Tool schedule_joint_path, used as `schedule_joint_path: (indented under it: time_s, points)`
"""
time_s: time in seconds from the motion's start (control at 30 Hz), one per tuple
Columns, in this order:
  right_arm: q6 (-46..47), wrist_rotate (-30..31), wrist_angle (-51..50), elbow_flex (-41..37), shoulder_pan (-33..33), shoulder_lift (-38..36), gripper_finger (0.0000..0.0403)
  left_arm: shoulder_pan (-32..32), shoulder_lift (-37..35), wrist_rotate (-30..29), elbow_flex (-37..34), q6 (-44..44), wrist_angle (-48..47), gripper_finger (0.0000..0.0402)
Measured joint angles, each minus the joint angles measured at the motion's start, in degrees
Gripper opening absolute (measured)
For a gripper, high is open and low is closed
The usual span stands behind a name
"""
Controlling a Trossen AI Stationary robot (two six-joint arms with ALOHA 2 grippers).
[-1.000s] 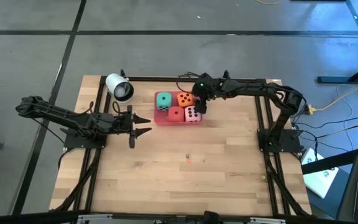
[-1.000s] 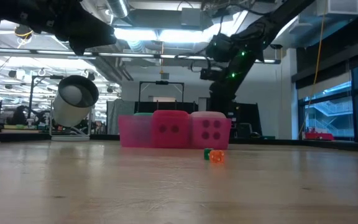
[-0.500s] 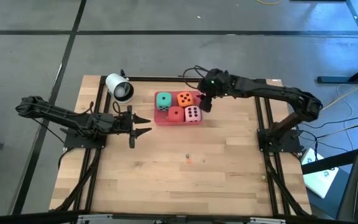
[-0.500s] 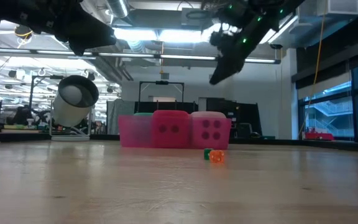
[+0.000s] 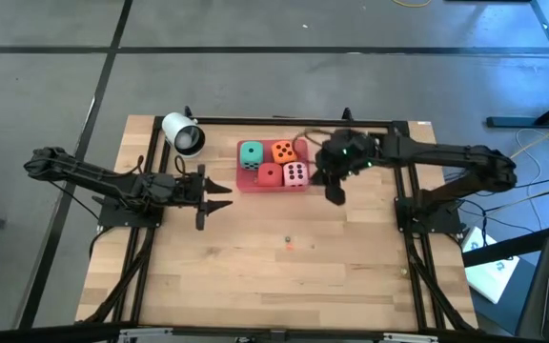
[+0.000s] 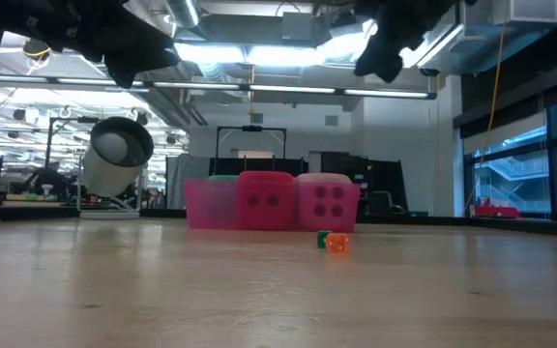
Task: Pick & Place Dice
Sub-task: Put the small green dice into the pink bin
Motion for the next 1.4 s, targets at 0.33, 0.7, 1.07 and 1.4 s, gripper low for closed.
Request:
schedule_joint_path:
  time_s: [0.33,0.7,1.07,1.4]
  points:
    - [17.4,8.4,9.2,-10.0,14.8,1.2,0.0165,0.0,7.6,5.3,0.0,-2.2,7.8,0.0157]
    - [22.2,15.0,24.5,-19.0,25.5,6.3,0.0256,0.0,24.8,8.9,1.6,-4.7,18.1,0.0157]
    - [28.6,32.0,45.4,-26.7,36.4,11.3,0.0251,-1.3,46.8,10.2,13.8,3.1,18.2,0.0157]
    - [35.2,47.0,56.4,-32.3,42.6,11.3,0.0251,-0.3,64.0,15.1,23.5,6.2,18.0,0.0157]
